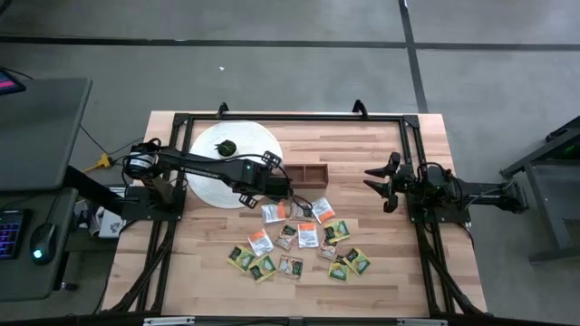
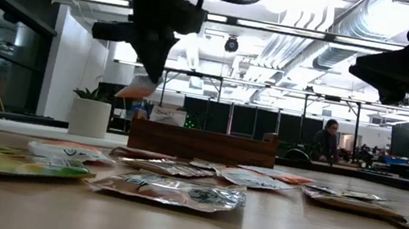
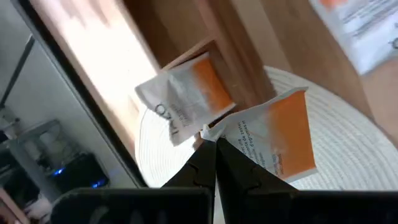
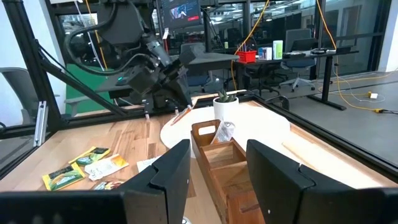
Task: Pick & Place Tea
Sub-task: Put the white tea bag into the left section of the wooden organizer
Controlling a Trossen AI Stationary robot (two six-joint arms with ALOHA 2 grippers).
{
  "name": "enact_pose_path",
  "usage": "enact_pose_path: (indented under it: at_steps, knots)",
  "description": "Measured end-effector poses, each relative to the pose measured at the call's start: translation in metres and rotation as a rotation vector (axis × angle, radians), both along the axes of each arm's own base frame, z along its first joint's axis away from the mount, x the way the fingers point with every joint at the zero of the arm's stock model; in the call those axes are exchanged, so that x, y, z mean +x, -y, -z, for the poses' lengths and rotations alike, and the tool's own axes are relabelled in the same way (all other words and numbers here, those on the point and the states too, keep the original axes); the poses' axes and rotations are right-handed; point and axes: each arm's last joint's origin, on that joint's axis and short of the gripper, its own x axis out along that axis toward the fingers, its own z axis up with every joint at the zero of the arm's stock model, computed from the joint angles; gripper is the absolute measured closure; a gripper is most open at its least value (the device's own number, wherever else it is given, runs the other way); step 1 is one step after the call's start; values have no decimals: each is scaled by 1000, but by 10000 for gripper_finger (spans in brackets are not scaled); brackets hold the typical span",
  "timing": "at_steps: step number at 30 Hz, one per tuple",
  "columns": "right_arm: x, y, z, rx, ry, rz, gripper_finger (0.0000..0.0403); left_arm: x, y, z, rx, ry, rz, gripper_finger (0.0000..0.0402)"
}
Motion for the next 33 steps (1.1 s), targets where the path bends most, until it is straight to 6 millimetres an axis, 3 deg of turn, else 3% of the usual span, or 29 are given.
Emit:
enact_pose_path:
  at_steps: [18,33]
  knots:
    - [0,0,0,0,0,1,250,16,-7,-5,188,190,-100,401]
    - [0,0,0,0,-1,0,250,34,-20,28,262,176,-179,401]
